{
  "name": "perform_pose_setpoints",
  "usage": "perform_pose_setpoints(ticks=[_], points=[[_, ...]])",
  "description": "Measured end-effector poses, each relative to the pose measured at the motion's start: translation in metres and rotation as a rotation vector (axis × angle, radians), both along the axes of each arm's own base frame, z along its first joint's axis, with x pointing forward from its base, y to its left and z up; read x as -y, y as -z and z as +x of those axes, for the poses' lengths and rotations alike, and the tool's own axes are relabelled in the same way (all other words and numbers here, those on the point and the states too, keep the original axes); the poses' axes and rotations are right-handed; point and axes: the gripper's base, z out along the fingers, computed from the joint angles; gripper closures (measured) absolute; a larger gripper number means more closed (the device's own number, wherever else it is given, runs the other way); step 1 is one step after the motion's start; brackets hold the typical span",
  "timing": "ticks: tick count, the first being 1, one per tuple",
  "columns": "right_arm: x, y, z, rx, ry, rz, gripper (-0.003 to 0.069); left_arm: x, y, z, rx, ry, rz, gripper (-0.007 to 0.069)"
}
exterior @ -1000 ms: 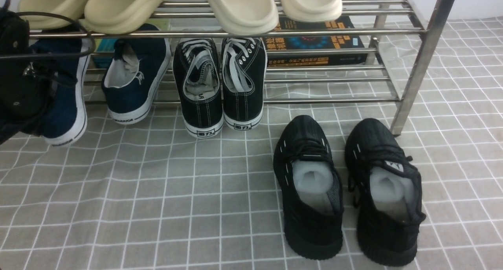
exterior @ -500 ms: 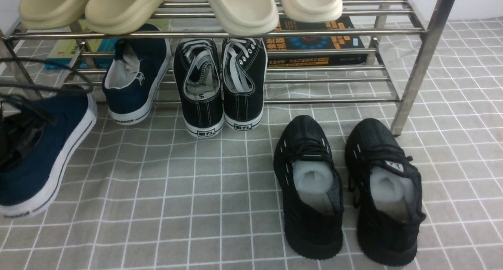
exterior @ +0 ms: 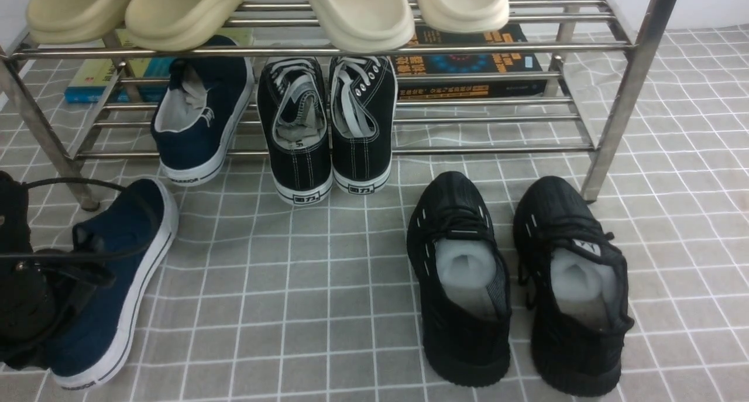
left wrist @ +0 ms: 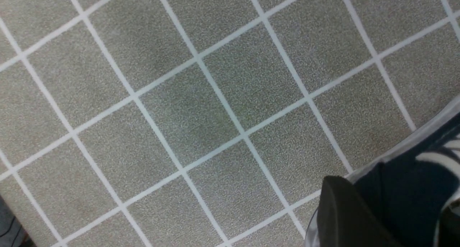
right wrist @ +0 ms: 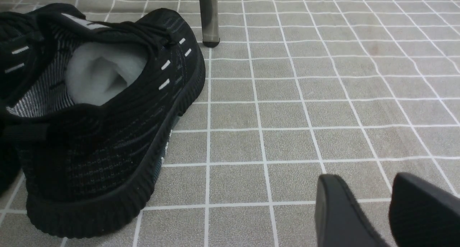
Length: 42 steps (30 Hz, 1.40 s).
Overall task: Take the shoes off the shelf with your hand from the grey coffee tablecloth.
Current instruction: 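Set the held shoe down on the floor in front of the rack with the left gripper, then grasp the leftmost shoe on the bottom shelf of the shoe rack with the left gripper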
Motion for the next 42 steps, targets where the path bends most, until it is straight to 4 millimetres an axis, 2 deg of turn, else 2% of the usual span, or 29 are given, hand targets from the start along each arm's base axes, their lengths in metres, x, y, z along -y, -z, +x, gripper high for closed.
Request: perform_pose_setpoints(ticks=[4,8,9,10,13,17,18,22,23,24,25,28,34,42], points=[[0.0,0.0,0.0,0.0,0.0,0.0,0.0421,0.0,0.0,-0.001,-0.016,0.032,0.003,0.0372],[0.0,0.0,0.0,0.0,0.0,0.0,0.0421,0.0,-0.002,-0.003,-0.024,0.06,0.014,0.0171],[0.0,0.0,0.0,0.0,0.0,0.0,0.0421,0.0,-0.003,-0.003,-0.021,0.059,0.014,0.0165],[0.0,0.0,0.0,0.0,0.0,0.0,0.0421,-0.001,-0.009,-0.002,-0.009,0.057,0.018,0.0124],[0.0,0.0,0.0,0.0,0.0,0.0,0.0421,-0.001,-0.028,0.004,0.038,0.051,0.024,0.0098],[0.0,0.0,0.0,0.0,0.0,0.0,0.0421,0.0,-0.066,0.021,0.157,0.05,0.016,0.0091],[0.0,0.0,0.0,0.0,0.0,0.0,0.0421,0.002,-0.077,0.027,0.198,0.043,-0.006,0.009],[0.0,0.0,0.0,0.0,0.0,0.0,0.0421,0.013,-0.099,0.045,0.321,0.03,-0.114,0.009],[0.0,0.0,0.0,0.0,0.0,0.0,0.0421,0.015,-0.099,0.048,0.33,0.032,-0.125,0.009],[0.0,0.0,0.0,0.0,0.0,0.0,0.0421,0.024,-0.101,0.062,0.39,0.05,-0.169,0.009],[0.0,0.0,0.0,0.0,0.0,0.0,0.0421,0.025,-0.1,0.063,0.393,0.052,-0.173,0.009],[0.0,0.0,0.0,0.0,0.0,0.0,0.0421,0.039,-0.09,0.087,0.456,0.077,-0.228,0.009],[0.0,0.0,0.0,0.0,0.0,0.0,0.0421,0.045,-0.066,0.117,0.524,0.066,-0.266,0.0089],[0.0,0.0,0.0,0.0,0.0,0.0,0.0421,0.048,-0.043,0.141,0.611,0.063,-0.297,0.0089]])
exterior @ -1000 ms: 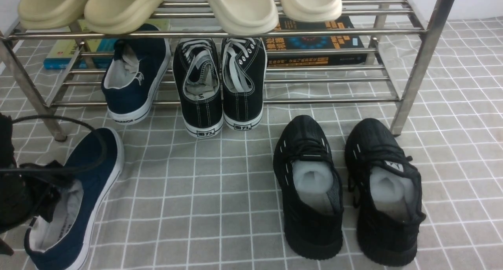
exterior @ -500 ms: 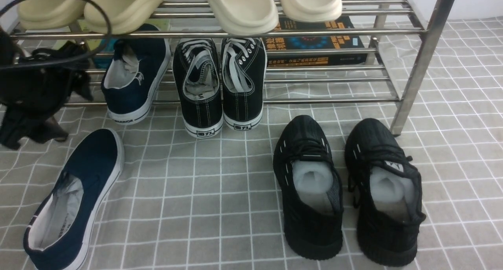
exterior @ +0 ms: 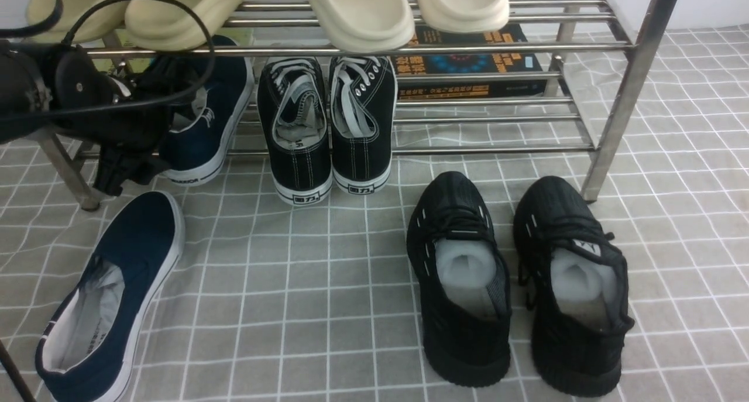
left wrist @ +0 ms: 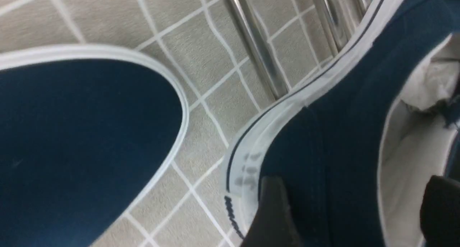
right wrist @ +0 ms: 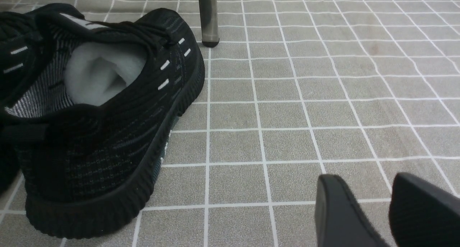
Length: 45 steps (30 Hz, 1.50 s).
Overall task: Take the shoes off the shelf with your hand from the grey coffee tablecloth.
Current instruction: 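Grasp the leftmost shoe on the bottom shelf of the shoe rack with the left gripper, then set the held shoe down on the floor in front of the rack with the left gripper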
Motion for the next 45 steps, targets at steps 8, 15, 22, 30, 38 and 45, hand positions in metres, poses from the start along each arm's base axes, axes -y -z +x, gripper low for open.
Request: perform_pose_setpoints(ticks=[8,15,22,30,38,45], points=[[0.0,0.0,0.0,0.0,0.0,0.0,0.0421,0.0,0.013,0.004,-0.042,-0.032,-0.028,0.0209],[0.0,0.0,0.0,0.0,0.0,0.0,0.0421,-0.001,0.018,-0.003,-0.134,-0.038,-0.019,0.0559],[0.0,0.0,0.0,0.0,0.0,0.0,0.042,-0.005,-0.01,-0.032,-0.23,-0.012,0.041,0.0574],[0.0,0.0,0.0,0.0,0.0,0.0,0.042,0.0,-0.027,-0.068,-0.413,0.082,0.141,0.0574],[0.0,0.0,0.0,0.0,0.0,0.0,0.042,0.042,-0.016,-0.089,-0.489,0.092,0.116,0.0574],[0.0,0.0,0.0,0.0,0.0,0.0,0.042,0.048,-0.003,-0.106,-0.597,0.064,0.143,0.0576]])
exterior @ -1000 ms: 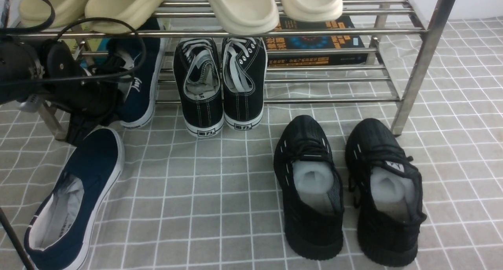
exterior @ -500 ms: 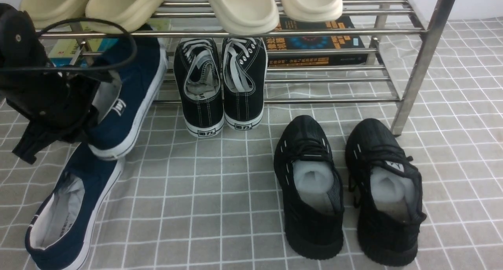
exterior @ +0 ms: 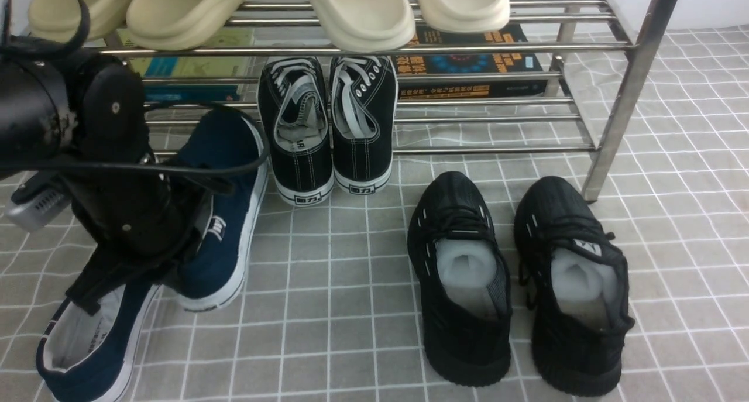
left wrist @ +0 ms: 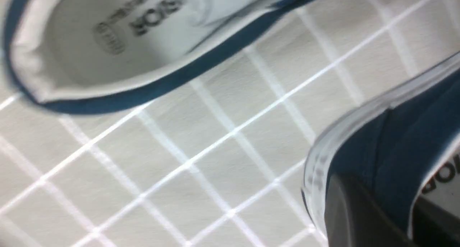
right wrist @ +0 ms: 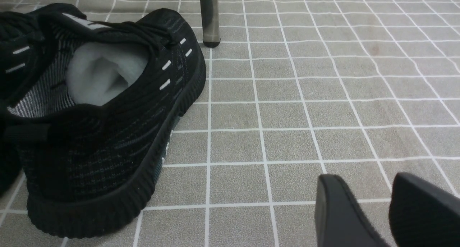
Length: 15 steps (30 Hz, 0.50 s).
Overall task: Take the shoes off the shelf with your hand from the grey coffee tablecloth.
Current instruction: 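Set the held shoe down on the floor in front of the rack with the left gripper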
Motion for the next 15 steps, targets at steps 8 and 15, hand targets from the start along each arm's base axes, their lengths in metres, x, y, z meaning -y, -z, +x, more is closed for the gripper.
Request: perform_pose_setpoints(ticks=[8,15], points=[[0.0,0.0,0.0,0.0,0.0,0.0,0.042,0.0,0.015,-0.012,-0.079,-0.007,0.02,0.0576],[0.0,0.0,0.0,0.0,0.0,0.0,0.042,-0.005,0.035,-0.027,-0.146,-0.025,0.039,0.0576]])
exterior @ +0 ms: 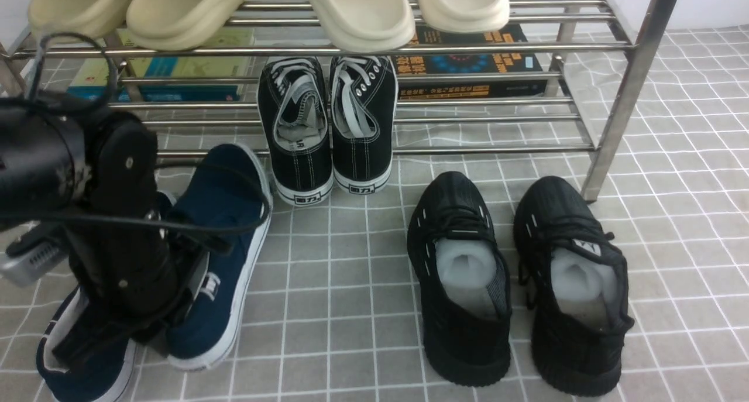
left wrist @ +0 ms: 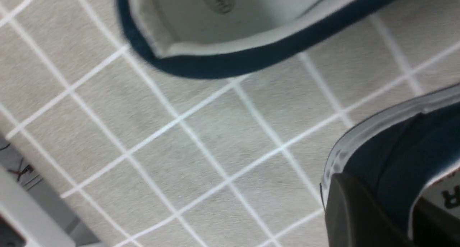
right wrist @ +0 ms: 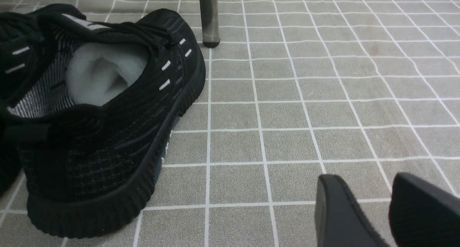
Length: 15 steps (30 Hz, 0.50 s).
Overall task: Take the shoes off the shelf with your hand from the grey coffee tablecloth.
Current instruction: 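Set the held shoe down on the floor in front of the rack with the left gripper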
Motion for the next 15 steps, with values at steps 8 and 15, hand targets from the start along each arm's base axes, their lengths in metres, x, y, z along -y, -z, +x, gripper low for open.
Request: perform_pose_setpoints(ticks=[8,15], points=[[0.0,0.0,0.0,0.0,0.0,0.0,0.042,-0.0012,0.0101,-0.0033,0.01,-0.001,-0.004,0.0576],[0.0,0.0,0.0,0.0,0.0,0.0,0.042,-0.0024,0.0102,-0.0025,0.022,-0.004,0.011,0.0554]])
